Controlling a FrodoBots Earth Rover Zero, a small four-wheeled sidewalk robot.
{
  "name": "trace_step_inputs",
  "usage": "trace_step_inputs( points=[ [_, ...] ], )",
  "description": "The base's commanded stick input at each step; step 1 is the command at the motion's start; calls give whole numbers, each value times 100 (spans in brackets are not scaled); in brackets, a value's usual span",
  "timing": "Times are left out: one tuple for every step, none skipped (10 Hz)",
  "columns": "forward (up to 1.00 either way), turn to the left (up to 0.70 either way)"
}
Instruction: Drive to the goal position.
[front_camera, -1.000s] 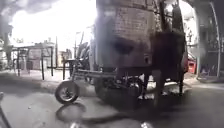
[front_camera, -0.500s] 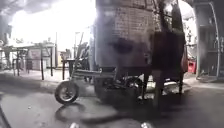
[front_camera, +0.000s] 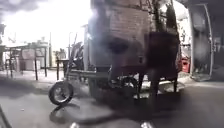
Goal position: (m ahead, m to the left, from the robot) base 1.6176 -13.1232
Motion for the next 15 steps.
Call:
trace_step_inputs(
  points=[
    [0,-70],
    [0,-70],
    [0,-70],
    [0,-70],
    [0,-70],
    [0,-70],
    [0,-70],
    [0,-70],
    [0,-70],
    [0,-70],
    [0,-70],
    [0,-70],
    [0,-70],
    [0,-70],
    [0,-70]
  ],
)
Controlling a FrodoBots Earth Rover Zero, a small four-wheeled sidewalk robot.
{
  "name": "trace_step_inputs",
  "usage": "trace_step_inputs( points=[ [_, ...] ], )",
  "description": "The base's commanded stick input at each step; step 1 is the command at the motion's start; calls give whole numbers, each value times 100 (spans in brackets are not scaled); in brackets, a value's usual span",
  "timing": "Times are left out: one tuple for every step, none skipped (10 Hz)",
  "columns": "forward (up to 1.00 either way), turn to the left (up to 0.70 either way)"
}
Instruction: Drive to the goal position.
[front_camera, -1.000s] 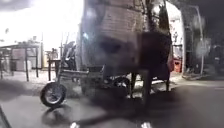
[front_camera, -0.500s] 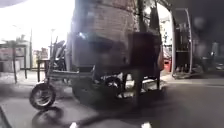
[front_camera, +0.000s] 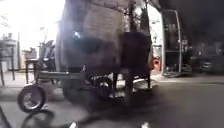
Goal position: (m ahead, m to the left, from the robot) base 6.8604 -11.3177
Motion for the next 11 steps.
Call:
trace_step_inputs(
  points=[
    [0,-70],
    [0,-70],
    [0,-70],
    [0,-70],
    [0,-70],
    [0,-70],
    [0,-70],
    [0,-70],
    [0,-70],
    [0,-70],
    [0,-70]
  ],
)
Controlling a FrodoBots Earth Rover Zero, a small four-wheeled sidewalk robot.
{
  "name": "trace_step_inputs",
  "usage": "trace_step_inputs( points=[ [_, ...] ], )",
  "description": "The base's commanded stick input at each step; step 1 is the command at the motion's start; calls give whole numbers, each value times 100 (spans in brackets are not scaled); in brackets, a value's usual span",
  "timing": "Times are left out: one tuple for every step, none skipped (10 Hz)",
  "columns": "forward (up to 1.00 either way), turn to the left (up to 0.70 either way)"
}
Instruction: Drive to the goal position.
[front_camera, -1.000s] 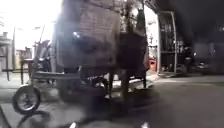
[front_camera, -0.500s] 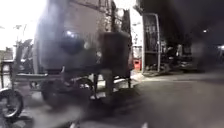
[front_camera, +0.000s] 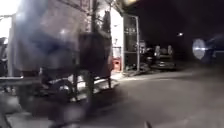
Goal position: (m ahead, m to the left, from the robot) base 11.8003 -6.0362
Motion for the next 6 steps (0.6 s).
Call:
trace_step_inputs(
  points=[
    [0,-70],
    [0,-70],
    [0,-70],
    [0,-70],
    [39,-31],
    [70,0]
  ],
)
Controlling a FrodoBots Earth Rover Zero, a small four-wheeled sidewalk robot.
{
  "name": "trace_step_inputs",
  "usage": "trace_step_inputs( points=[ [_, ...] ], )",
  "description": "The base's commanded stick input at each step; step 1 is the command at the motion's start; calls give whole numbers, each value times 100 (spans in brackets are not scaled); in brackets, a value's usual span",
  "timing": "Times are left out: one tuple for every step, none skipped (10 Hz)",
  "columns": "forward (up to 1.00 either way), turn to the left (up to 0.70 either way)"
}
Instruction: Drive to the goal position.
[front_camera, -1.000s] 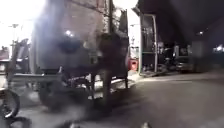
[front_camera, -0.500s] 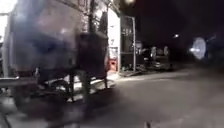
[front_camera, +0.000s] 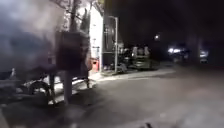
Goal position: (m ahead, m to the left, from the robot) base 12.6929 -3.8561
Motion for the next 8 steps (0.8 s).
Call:
trace_step_inputs(
  points=[
    [70,0],
    [70,0],
    [70,0],
    [70,0],
    [70,0],
    [70,0],
    [70,0],
    [70,-20]
  ],
)
